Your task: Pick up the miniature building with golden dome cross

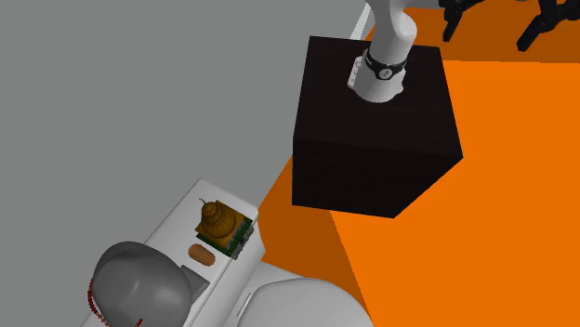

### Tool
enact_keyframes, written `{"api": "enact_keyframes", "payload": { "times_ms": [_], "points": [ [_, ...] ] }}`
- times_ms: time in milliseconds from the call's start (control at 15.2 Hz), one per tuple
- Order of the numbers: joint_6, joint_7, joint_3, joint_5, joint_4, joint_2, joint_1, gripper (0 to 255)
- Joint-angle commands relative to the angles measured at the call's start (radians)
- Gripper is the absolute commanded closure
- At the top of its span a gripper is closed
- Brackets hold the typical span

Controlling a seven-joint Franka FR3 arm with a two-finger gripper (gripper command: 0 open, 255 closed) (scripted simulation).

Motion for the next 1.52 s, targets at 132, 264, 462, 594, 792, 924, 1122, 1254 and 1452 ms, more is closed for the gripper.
{"api": "enact_keyframes", "payload": {
  "times_ms": [132,264,462,594,792,924,1122,1254,1452],
  "points": [
    [0.018,-0.025,-0.031,-0.016,0.023,0.061,-0.018,0],
    [0.034,-0.05,-0.061,-0.03,0.05,0.124,-0.034,0],
    [0.054,-0.086,-0.105,-0.046,0.098,0.222,-0.057,0],
    [0.065,-0.11,-0.133,-0.054,0.135,0.289,-0.07,0],
    [0.076,-0.147,-0.173,-0.06,0.197,0.392,-0.09,0],
    [0.081,-0.171,-0.199,-0.06,0.243,0.463,-0.103,0],
    [0.082,-0.208,-0.234,-0.054,0.32,0.571,-0.123,0],
    [0.079,-0.233,-0.256,-0.047,0.376,0.645,-0.137,0],
    [0.068,-0.27,-0.285,-0.032,0.468,0.758,-0.162,0]
  ]
}}
